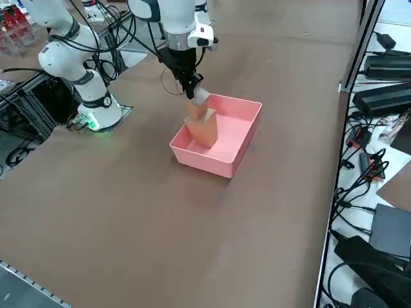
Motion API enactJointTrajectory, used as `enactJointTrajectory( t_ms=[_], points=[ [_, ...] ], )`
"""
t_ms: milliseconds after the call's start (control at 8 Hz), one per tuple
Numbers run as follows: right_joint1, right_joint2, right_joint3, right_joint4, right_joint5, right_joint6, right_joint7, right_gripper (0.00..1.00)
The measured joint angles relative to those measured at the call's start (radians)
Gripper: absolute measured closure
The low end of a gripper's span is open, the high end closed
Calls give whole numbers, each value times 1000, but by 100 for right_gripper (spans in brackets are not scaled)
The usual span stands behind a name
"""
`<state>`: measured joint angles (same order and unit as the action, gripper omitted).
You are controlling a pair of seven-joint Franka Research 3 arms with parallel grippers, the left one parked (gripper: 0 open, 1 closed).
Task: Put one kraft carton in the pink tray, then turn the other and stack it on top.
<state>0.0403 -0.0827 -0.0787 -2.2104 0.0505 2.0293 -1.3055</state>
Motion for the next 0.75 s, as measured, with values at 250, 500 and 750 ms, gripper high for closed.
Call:
enactJointTrajectory(
  t_ms=[250,500,750],
  points=[
    [10,0,0,-32,-39,87,-59,99],
    [13,5,0,-52,-55,151,-95,99],
    [16,19,0,-69,-56,212,-116,99]
  ],
)
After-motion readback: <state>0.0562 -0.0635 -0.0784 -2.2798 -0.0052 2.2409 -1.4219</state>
